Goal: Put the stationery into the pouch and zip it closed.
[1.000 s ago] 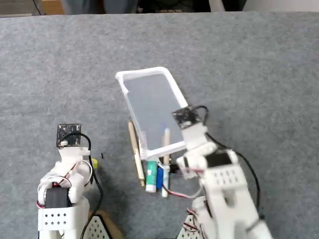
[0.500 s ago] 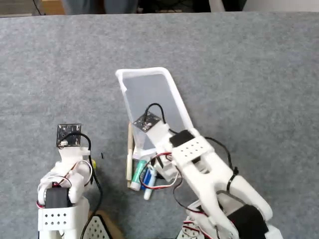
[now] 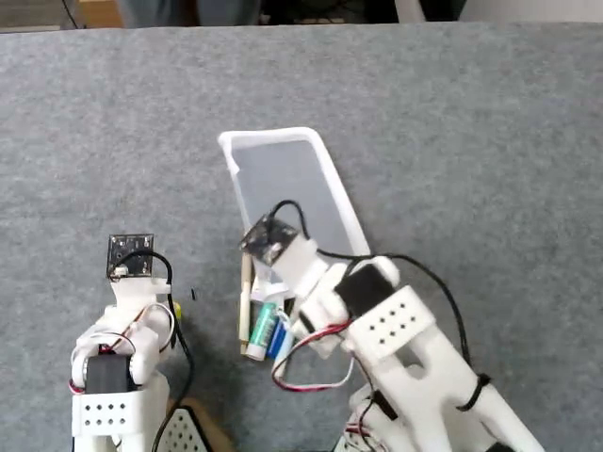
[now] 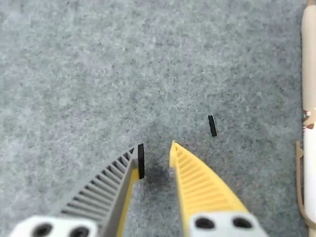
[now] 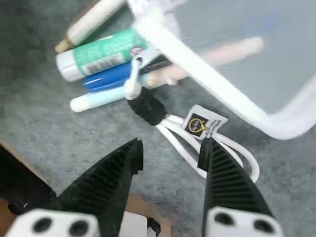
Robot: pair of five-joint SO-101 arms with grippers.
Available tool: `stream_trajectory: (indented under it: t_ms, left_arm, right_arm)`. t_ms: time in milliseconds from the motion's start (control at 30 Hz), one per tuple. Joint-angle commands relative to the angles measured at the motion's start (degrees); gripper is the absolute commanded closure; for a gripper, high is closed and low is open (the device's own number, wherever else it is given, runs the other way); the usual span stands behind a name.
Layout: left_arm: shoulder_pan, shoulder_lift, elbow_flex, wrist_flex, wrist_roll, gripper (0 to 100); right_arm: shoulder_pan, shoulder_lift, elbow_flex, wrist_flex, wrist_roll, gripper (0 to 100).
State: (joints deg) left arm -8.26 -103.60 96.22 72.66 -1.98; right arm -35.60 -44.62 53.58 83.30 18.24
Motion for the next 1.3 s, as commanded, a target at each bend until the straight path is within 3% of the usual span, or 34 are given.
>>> stream_trajectory:
  t_ms: [0,567,867,1267]
  left_arm:
    - [-0.57,0.00,-0.04,0.35,0.35,88]
    - [-0.57,0.00,-0.04,0.26,0.35,88]
    - [-0.57,-0.09,-0.04,0.26,0.35,88]
    - [-0.57,-0.26,-0.04,0.35,0.35,88]
  right_arm:
    - [-4.75,0.13,-2.24,0.35,0.18,79.2]
    - [-7.47,24.31,-2.51,-11.43,0.35,79.0]
    - [-7.47,28.09,-2.07,-18.02,0.18,79.3]
    - [-7.21,29.67,-2.07,-18.29,0.18,82.7]
